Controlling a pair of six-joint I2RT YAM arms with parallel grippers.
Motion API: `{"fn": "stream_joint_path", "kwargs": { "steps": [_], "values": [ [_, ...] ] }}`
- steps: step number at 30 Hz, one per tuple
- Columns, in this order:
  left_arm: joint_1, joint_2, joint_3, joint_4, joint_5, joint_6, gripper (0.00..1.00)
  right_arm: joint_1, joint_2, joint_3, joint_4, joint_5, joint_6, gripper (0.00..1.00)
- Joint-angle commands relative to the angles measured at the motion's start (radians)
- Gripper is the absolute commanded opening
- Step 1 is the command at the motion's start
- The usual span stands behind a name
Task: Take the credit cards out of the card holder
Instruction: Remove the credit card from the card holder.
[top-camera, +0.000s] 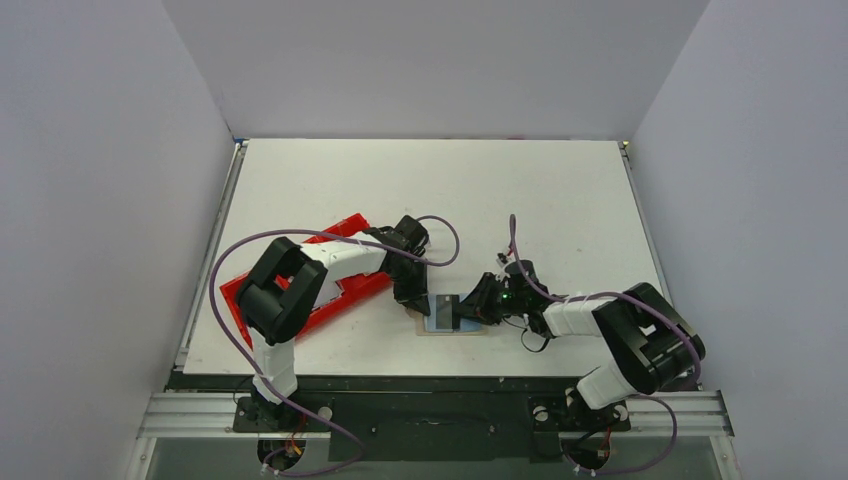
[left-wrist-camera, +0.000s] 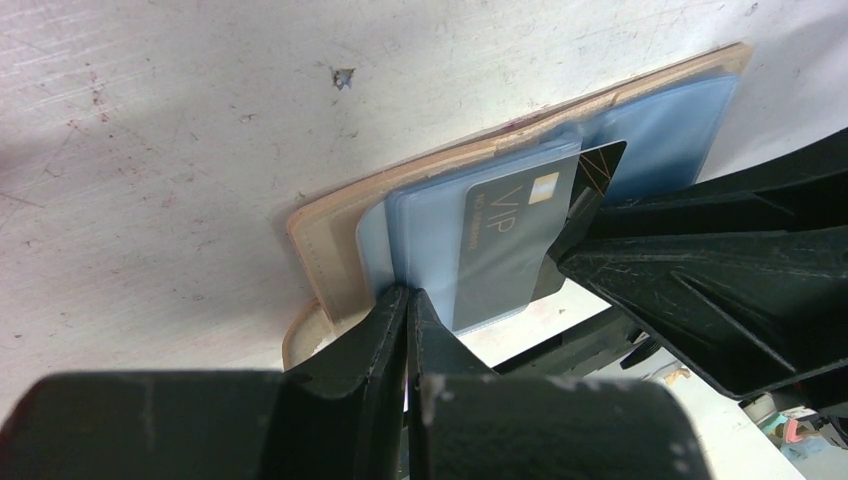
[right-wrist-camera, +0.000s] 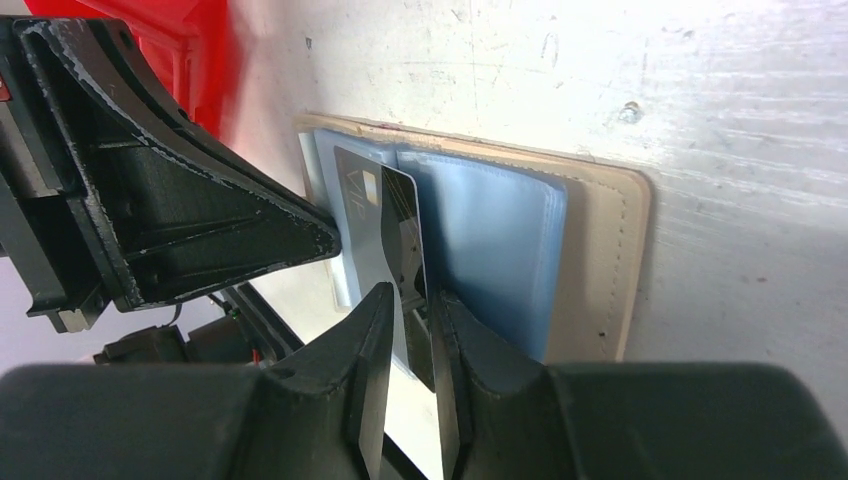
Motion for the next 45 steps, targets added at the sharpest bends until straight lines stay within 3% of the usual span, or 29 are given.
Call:
{"fn": "stream_joint_path", "kwargs": {
  "steps": [1, 5, 10, 24, 35, 42, 44, 45],
  "values": [
    [0.000, 0.099, -0.043, -0.024, -0.175, 0.062, 0.00, -0.007, 0.043, -0.011, 0.085, 0.001, 0.014, 0.19],
    [-0.002, 0.101, -0.041, -0.022, -0.170, 0.063, 0.00, -0.005, 0.075, -0.018, 0.111, -0.001, 0.027, 0.16],
    [0.000, 0.104, -0.041, -0.023, -0.171, 0.063, 0.00, -0.010, 0.085, -0.027, 0.113, 0.010, 0.030, 0.00],
    [0.000, 0.093, -0.043, -0.023, -0.180, 0.064, 0.00, -0.053, -0.152, -0.016, -0.206, 0.149, -0.096, 0.00],
    [-0.001, 0.076, -0.019, -0.017, -0.173, 0.074, 0.00, -0.078, -0.239, -0.010, -0.291, 0.169, -0.120, 0.00],
    [-0.020, 0.058, 0.072, -0.056, -0.168, 0.096, 0.00, -0.084, -0.263, 0.026, -0.321, 0.164, -0.123, 0.00],
    [-0.020, 0.041, 0.105, -0.069, -0.163, 0.102, 0.04, -0.086, -0.269, 0.040, -0.330, 0.164, -0.125, 0.00],
    [-0.020, 0.035, 0.128, -0.075, -0.159, 0.105, 0.11, -0.086, -0.271, 0.047, -0.337, 0.163, -0.127, 0.00]
  ]
}}
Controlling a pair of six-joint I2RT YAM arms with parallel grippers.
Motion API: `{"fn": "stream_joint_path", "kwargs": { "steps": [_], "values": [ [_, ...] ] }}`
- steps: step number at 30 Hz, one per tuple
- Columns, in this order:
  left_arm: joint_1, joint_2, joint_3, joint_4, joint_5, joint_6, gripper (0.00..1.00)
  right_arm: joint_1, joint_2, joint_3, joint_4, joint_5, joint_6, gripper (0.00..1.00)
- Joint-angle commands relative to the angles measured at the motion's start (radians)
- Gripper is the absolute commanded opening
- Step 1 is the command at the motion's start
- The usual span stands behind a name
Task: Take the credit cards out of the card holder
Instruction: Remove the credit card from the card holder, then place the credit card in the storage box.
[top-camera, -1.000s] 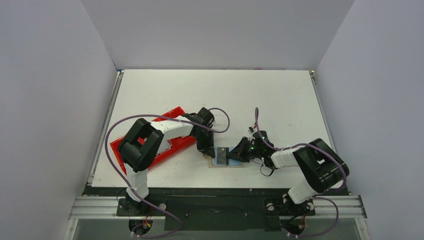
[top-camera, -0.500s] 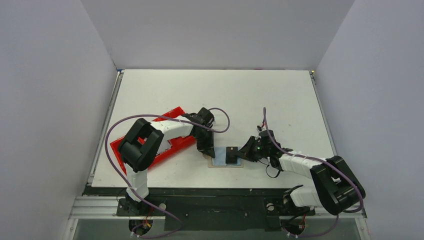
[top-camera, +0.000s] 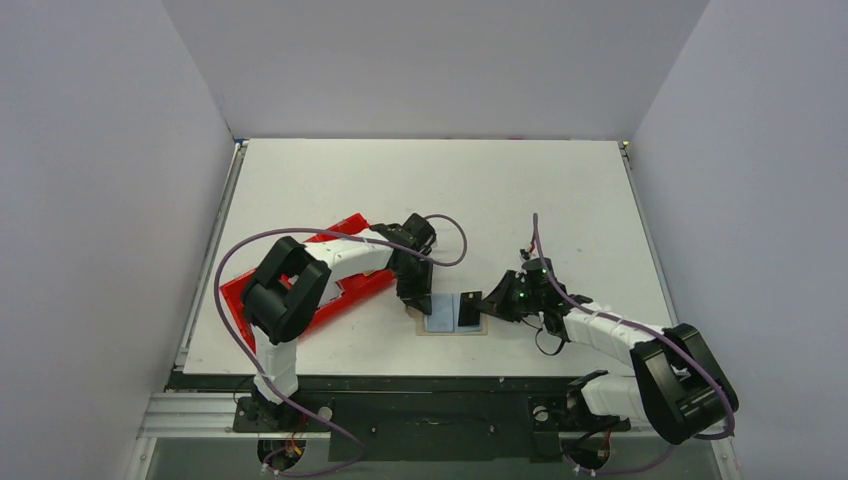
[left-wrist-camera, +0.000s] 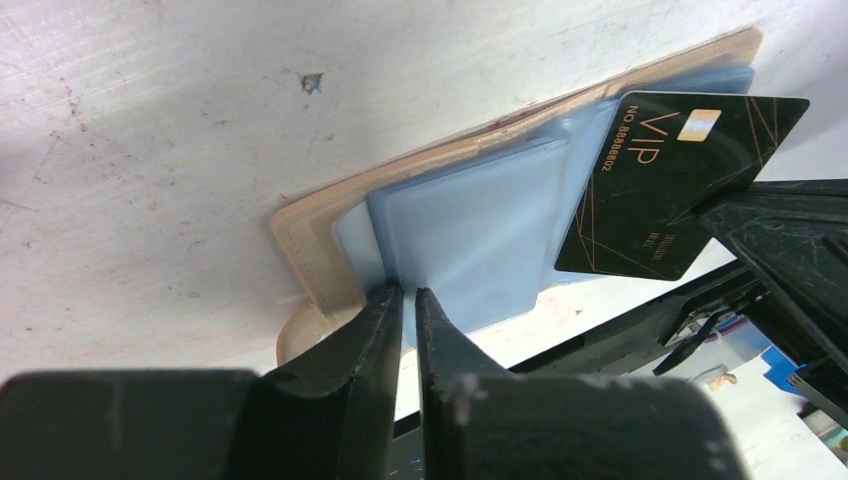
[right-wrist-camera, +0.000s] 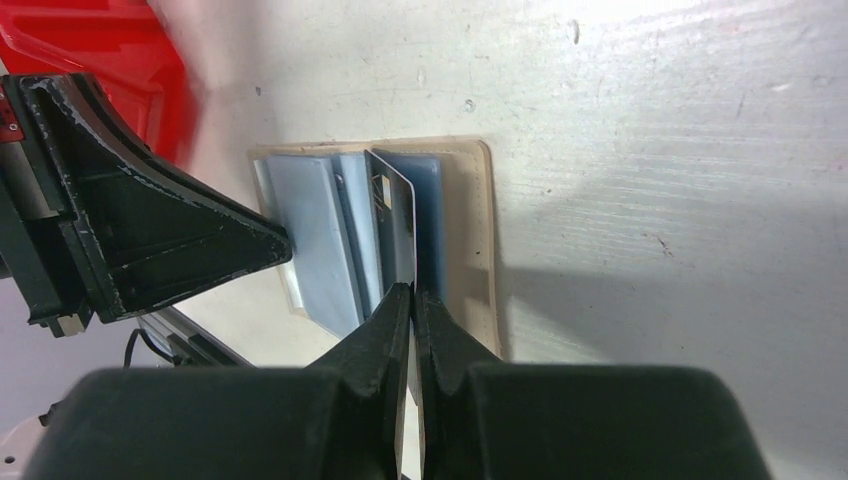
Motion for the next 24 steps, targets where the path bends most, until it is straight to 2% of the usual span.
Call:
{"fn": "stream_joint_path", "kwargs": {
  "steps": [1, 3, 5, 11, 17, 21, 24],
  "values": [
    [-0.001, 0.008, 0.081, -0.014, -0.111, 0.055, 0.19, -0.010, -0.030, 0.064, -0.039, 0.031, -0.028, 0.00],
    [-0.001, -0.012, 0.115, -0.021, -0.098, 0.060, 0.29, -0.012, -0.029, 0.085, -0.057, 0.031, -0.033, 0.00],
    [0.001, -0.029, 0.149, -0.030, -0.079, 0.065, 0.35, -0.016, -0.027, 0.108, -0.074, 0.035, -0.043, 0.00],
    [0.026, -0.090, 0.189, -0.017, -0.003, 0.053, 0.42, -0.031, -0.027, 0.180, -0.110, 0.015, -0.034, 0.00],
    [0.125, -0.198, 0.073, 0.163, 0.193, -0.013, 0.47, -0.046, 0.007, 0.279, -0.090, -0.063, 0.013, 0.00],
    [0.199, -0.256, -0.002, 0.332, 0.327, -0.081, 0.50, -0.052, 0.033, 0.324, -0.008, -0.128, 0.080, 0.00],
    [0.226, -0.285, -0.029, 0.388, 0.398, -0.120, 0.52, -0.052, 0.041, 0.339, 0.062, -0.185, 0.130, 0.00]
  ]
}}
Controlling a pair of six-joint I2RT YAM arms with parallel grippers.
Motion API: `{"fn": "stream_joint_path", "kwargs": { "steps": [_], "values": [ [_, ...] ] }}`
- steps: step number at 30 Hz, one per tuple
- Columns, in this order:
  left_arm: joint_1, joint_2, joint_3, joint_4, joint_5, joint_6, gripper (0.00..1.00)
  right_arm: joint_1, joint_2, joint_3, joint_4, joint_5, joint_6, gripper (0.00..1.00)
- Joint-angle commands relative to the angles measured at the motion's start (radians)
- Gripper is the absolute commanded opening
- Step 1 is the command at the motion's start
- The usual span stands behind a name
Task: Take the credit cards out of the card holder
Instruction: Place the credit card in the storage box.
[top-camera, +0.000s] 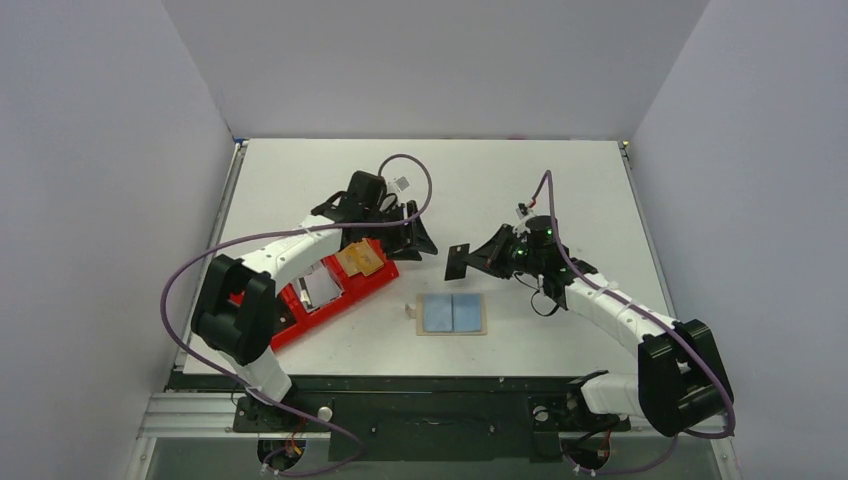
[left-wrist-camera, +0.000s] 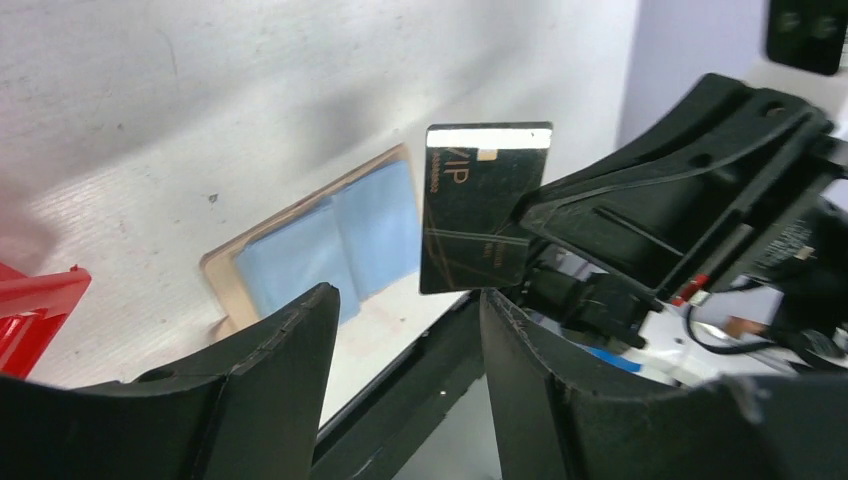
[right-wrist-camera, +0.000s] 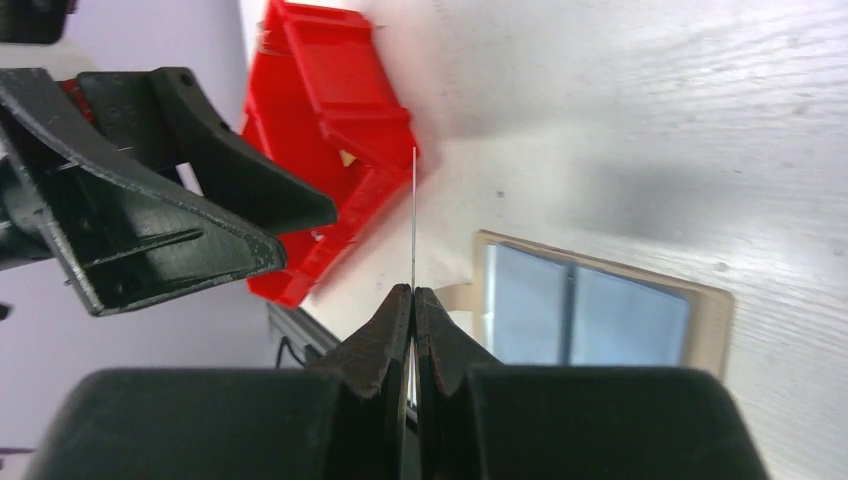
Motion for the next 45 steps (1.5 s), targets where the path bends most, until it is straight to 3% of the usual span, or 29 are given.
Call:
{"fn": "stream_joint_path", "kwargs": {
  "steps": [1, 17, 24, 27, 31, 32, 34, 35, 36, 38, 39, 41, 45],
  "values": [
    [0.036, -0.067, -0.042, 0.212, 0.173, -0.074, 0.52, -0.009, 0.014, 0.047, 0.136, -0.098, 0.101, 0.00],
    [0.043, -0.089, -0.075, 0.282, 0.214, -0.119, 0.53, 0.001, -0.006, 0.049, 0.223, -0.158, 0.189, 0.00],
    [0.040, -0.066, -0.121, 0.425, 0.273, -0.219, 0.51, 0.053, 0.017, 0.051, 0.266, -0.144, 0.208, 0.00],
    [0.040, -0.070, -0.139, 0.470, 0.289, -0.260, 0.44, 0.066, 0.028, 0.044, 0.290, -0.139, 0.217, 0.00],
    [0.041, -0.076, -0.169, 0.512, 0.299, -0.290, 0.21, 0.070, 0.034, 0.032, 0.294, -0.134, 0.213, 0.00],
    [0.042, -0.079, -0.172, 0.514, 0.299, -0.296, 0.11, 0.070, 0.033, 0.032, 0.283, -0.132, 0.208, 0.00],
    [0.042, -0.082, -0.181, 0.519, 0.296, -0.299, 0.00, 0.070, 0.030, 0.032, 0.254, -0.120, 0.182, 0.00],
    [0.040, -0.083, -0.186, 0.519, 0.292, -0.299, 0.00, 0.073, 0.027, 0.038, 0.240, -0.110, 0.172, 0.01],
    [0.040, -0.087, -0.188, 0.517, 0.289, -0.296, 0.00, 0.076, 0.026, 0.043, 0.198, -0.102, 0.145, 0.06],
    [0.040, -0.092, -0.186, 0.496, 0.274, -0.282, 0.00, 0.089, 0.022, 0.066, 0.123, -0.070, 0.095, 0.26],
    [0.040, -0.094, -0.184, 0.471, 0.262, -0.275, 0.00, 0.102, 0.016, 0.086, 0.097, -0.037, 0.076, 0.42],
    [0.041, -0.103, -0.171, 0.399, 0.228, -0.224, 0.00, 0.120, 0.010, 0.120, 0.014, 0.019, 0.023, 0.52],
    [0.049, -0.129, -0.134, 0.229, 0.126, -0.137, 0.00, 0.134, 0.007, 0.159, -0.106, 0.101, -0.036, 0.55]
  ]
}}
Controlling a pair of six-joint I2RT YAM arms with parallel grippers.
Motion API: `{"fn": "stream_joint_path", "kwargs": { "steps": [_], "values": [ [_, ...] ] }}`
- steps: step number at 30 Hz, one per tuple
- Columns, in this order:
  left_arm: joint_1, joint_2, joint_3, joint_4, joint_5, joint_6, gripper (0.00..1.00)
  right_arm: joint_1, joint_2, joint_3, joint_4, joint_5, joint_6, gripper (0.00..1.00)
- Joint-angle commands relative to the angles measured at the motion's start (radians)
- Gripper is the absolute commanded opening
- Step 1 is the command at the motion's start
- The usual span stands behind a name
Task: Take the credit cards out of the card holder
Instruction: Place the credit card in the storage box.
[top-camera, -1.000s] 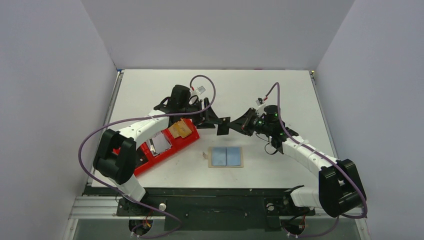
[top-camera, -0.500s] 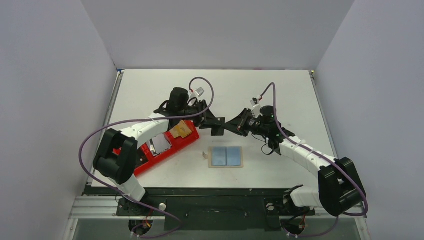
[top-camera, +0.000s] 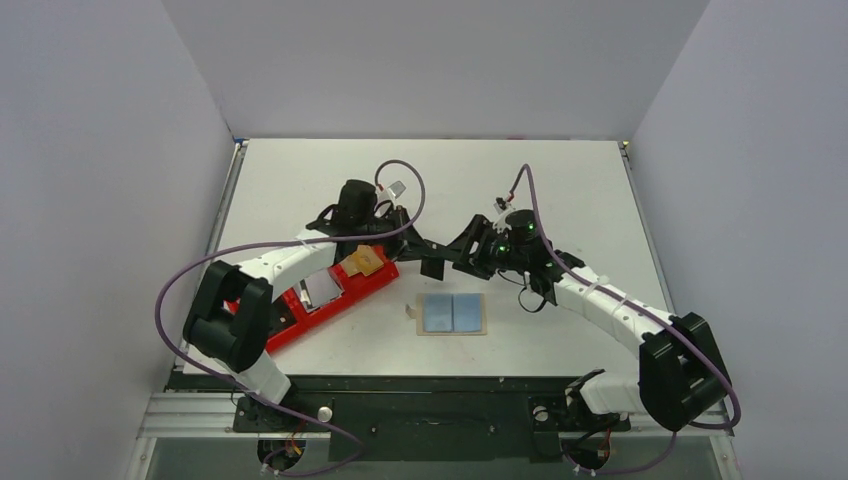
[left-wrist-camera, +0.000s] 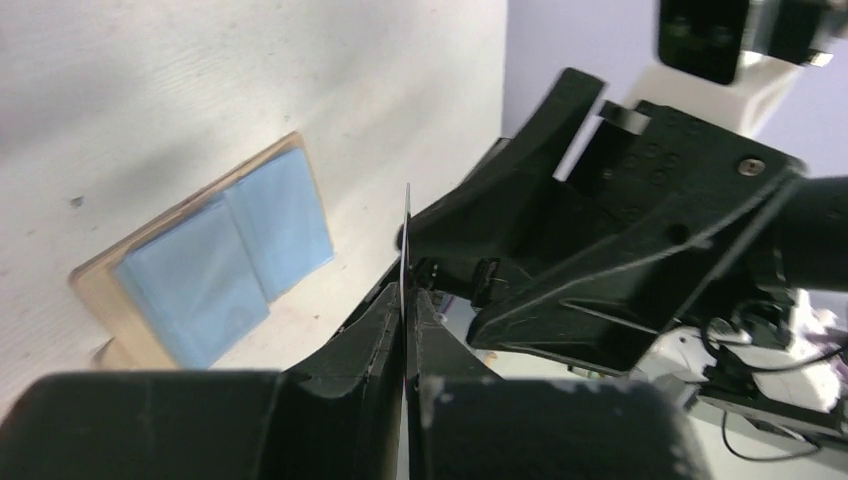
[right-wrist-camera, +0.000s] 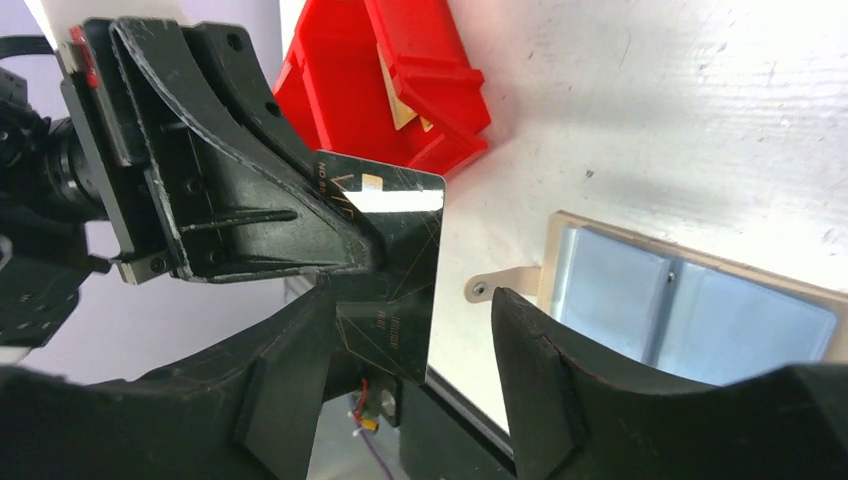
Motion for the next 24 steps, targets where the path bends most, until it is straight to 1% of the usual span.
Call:
{"fn": "stream_joint_path", "kwargs": {
  "steps": [1, 3, 6, 9, 13, 18, 24],
  "values": [
    [0.013, -0.081, 0.063, -0.205, -0.127, 0.120, 0.00, 0.014, -0.033, 0.071, -0.131, 0.130, -0.107, 0.56],
    [0.025, -0.097, 0.082, -0.283, -0.172, 0.157, 0.00, 0.015, -0.043, 0.075, -0.147, 0.173, -0.120, 0.57],
    [0.046, -0.142, 0.104, -0.391, -0.289, 0.216, 0.00, 0.018, -0.055, 0.079, -0.175, 0.215, -0.142, 0.60],
    [0.100, -0.186, 0.114, -0.509, -0.372, 0.251, 0.00, 0.022, -0.066, 0.087, -0.199, 0.259, -0.177, 0.63],
    [0.174, -0.256, 0.121, -0.646, -0.534, 0.306, 0.00, 0.024, -0.084, 0.078, -0.214, 0.294, -0.202, 0.67],
    [0.252, -0.324, 0.122, -0.767, -0.671, 0.348, 0.00, 0.024, -0.096, 0.065, -0.220, 0.312, -0.238, 0.70],
    [0.293, -0.376, 0.115, -0.882, -0.883, 0.354, 0.00, 0.024, -0.081, 0.076, -0.254, 0.339, -0.278, 0.70]
  ]
}}
